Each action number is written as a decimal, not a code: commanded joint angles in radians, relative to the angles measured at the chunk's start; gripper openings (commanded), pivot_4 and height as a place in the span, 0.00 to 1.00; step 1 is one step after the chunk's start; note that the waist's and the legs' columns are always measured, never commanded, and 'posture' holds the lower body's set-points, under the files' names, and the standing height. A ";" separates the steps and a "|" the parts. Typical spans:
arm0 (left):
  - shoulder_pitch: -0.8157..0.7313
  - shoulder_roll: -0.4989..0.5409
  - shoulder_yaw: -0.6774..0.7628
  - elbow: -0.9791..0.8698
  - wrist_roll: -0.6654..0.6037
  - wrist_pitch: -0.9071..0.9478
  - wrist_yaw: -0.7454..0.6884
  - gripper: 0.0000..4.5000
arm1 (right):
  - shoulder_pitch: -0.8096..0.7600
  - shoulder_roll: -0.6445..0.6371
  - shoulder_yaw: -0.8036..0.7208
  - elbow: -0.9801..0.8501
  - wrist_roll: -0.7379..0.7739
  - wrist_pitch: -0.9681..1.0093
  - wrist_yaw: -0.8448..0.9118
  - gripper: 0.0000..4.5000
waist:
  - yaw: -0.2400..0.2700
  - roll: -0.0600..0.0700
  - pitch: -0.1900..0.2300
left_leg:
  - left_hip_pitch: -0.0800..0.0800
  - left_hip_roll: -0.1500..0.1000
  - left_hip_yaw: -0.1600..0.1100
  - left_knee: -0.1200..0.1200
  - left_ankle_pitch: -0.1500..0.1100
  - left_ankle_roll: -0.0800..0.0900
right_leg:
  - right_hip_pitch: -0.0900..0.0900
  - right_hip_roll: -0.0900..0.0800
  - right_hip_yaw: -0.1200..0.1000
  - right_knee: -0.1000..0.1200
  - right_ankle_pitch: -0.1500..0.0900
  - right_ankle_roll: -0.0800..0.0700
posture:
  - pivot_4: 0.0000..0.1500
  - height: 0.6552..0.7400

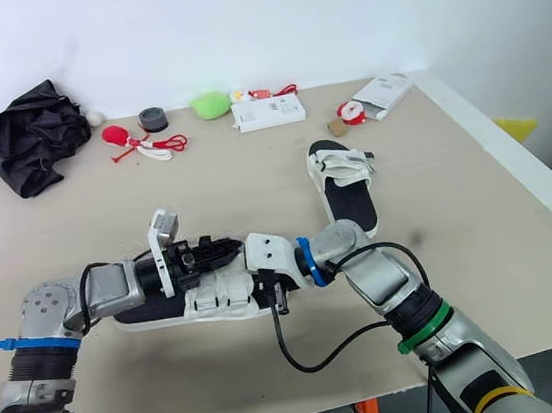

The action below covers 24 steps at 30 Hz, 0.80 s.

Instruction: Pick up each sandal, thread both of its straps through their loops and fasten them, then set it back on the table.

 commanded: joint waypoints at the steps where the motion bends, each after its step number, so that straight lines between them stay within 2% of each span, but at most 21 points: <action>1: -0.002 0.002 0.014 0.009 0.070 -0.014 0.069 0.61 | 0.042 -0.034 0.058 0.073 -0.072 0.045 -0.007 0.00 | 0.000 0.000 -0.001 | 0.000 0.000 0.000 0.000 0.000 0.000 | 0.000 0.000 0.000 0.000 0.000 0.000 | 1.00 1.00; 10: -0.076 -0.054 0.082 0.079 0.168 -0.080 0.140 0.61 | 0.039 -0.032 0.063 0.072 -0.073 0.046 -0.004 0.00 | 0.000 0.001 -0.002 | 0.000 -0.001 0.001 0.000 0.000 0.000 | 0.000 0.000 0.001 0.000 0.000 0.000 | 1.00 1.00; 13: -0.117 -0.112 0.157 0.098 0.158 -0.148 0.165 0.61 | 0.041 -0.031 0.062 0.073 -0.073 0.046 -0.005 0.00 | 0.000 0.000 -0.001 | 0.000 -0.001 0.001 0.000 0.000 0.000 | 0.000 0.000 0.001 0.000 0.000 0.001 | 1.00 1.00; 16: -0.150 -0.147 0.225 0.098 0.093 -0.158 0.151 0.61 | 0.044 -0.032 0.059 0.072 -0.073 0.046 -0.007 0.00 | 0.000 -0.001 0.000 | -0.001 -0.001 0.001 0.000 0.000 0.000 | 0.000 0.000 0.001 0.000 0.000 0.001 | 1.00 1.00; 21: -0.162 -0.122 0.267 0.050 0.056 -0.100 0.036 0.61 | 0.043 -0.042 0.024 0.057 -0.056 0.063 -0.018 0.00 | 0.000 -0.001 0.000 | -0.001 -0.001 0.001 0.000 0.000 0.000 | -0.001 0.001 0.001 0.000 0.001 0.001 | 1.00 1.00; 24: -0.128 -0.001 0.243 -0.088 0.179 -0.040 -0.228 0.61 | 0.039 -0.072 -0.043 -0.027 -0.015 0.102 -0.011 0.00 | 0.000 -0.003 0.002 | -0.002 -0.002 0.001 0.000 0.000 -0.001 | -0.001 0.001 0.000 0.000 0.001 0.001 | 1.00 1.00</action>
